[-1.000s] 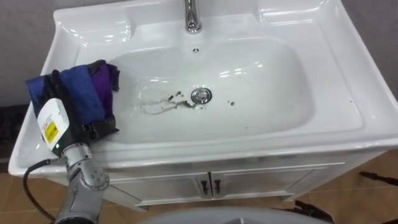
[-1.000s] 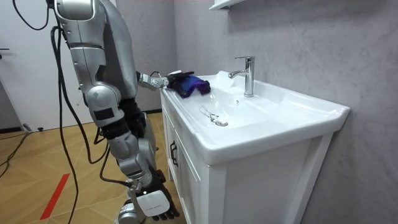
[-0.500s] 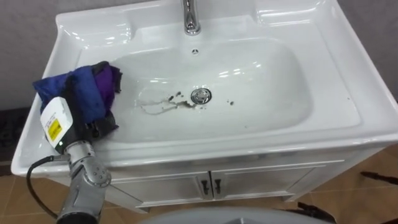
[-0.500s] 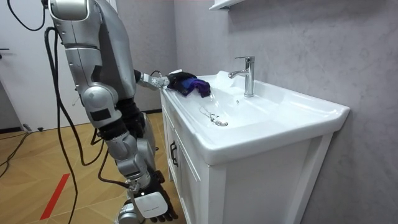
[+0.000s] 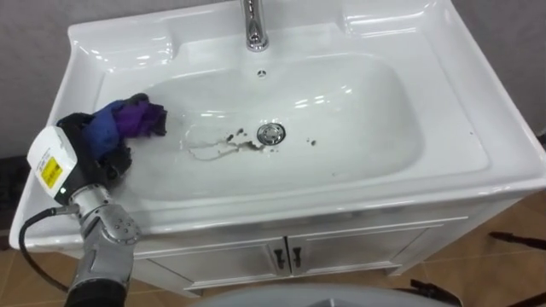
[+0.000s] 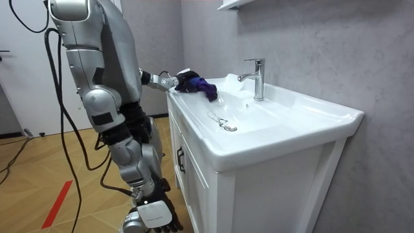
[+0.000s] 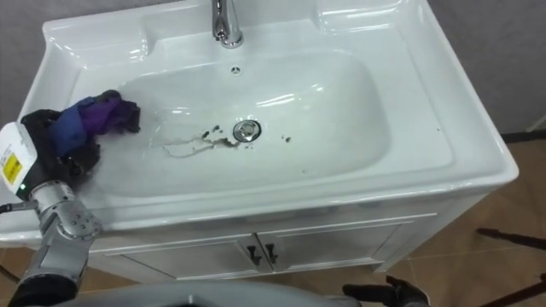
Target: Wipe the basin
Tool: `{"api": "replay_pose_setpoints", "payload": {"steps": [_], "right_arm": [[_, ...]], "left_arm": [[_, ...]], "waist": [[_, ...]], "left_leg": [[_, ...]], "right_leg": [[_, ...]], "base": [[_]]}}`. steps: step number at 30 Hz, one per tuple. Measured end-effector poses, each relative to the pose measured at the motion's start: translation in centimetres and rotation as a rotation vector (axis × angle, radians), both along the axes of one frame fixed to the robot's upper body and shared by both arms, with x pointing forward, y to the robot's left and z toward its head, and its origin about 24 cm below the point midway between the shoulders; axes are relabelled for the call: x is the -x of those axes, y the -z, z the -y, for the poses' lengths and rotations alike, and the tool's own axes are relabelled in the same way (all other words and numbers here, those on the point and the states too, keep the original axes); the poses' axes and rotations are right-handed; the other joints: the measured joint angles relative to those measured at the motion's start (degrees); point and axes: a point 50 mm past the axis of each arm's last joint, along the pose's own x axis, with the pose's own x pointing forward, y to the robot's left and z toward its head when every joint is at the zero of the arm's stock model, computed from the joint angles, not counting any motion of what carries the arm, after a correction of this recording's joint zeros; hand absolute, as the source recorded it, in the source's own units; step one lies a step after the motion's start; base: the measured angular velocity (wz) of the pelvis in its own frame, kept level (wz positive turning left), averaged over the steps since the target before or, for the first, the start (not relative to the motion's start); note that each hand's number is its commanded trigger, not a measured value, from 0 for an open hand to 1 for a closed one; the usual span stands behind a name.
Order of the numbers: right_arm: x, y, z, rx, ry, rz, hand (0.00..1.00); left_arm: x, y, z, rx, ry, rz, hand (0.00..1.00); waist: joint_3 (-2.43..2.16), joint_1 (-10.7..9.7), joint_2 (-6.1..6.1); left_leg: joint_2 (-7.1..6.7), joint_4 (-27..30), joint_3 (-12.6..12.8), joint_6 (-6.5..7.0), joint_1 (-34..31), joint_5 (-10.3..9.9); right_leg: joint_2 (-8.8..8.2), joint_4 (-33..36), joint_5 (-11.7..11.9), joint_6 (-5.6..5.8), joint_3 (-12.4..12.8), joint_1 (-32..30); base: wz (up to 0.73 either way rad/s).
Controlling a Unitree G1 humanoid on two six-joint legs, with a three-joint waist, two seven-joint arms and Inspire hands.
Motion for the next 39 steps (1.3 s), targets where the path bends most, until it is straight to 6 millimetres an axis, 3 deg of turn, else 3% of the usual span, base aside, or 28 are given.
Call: {"api": "replay_pose_setpoints", "payload": {"steps": [14, 24, 28, 39], "right_arm": [[0.1, 0.0, 0.1, 0.009, 0.009, -0.001, 0.00], [-0.3, 0.0, -0.1, 0.011, -0.025, 0.001, 0.00], [-0.6, 0.0, -0.4, 0.007, -0.050, 0.009, 0.00], [-1.0, 0.1, -0.7, -0.003, -0.034, 0.049, 0.00]], "left_arm": [[-0.3, -0.1, 0.2, 0.000, 0.001, -0.012, 1.00], [-1.1, -1.2, 0.7, 0.003, 0.015, -0.001, 1.00], [-2.2, -2.4, 1.8, 0.007, 0.082, 0.053, 1.00], [-4.2, -6.5, 4.8, -0.031, 0.236, 0.248, 1.00]], "waist": [[-0.27, 0.0, 0.37], [-0.12, -0.3, 0.09], [0.24, -0.4, -0.21], [0.53, -2.4, -0.03]], "left_leg": [[0.04, -0.4, 0.1, 0.00, 0.5, 0.0], [0.05, 0.6, -0.8, -0.01, -0.6, 0.0], [0.05, 1.1, -1.9, -0.01, -1.5, 0.0], [0.06, 1.6, -2.4, -0.02, -2.9, 0.0]], "right_leg": [[0.06, 0.1, 0.0, 0.00, 0.3, 0.4], [0.06, 0.0, 0.0, 0.00, -0.6, 0.0], [0.07, 0.0, 0.0, -0.04, -1.7, -0.1], [0.18, -0.2, 0.2, -0.15, -2.0, -0.9]], "base": [[0.00], [0.05], [0.13], [0.03]]}}
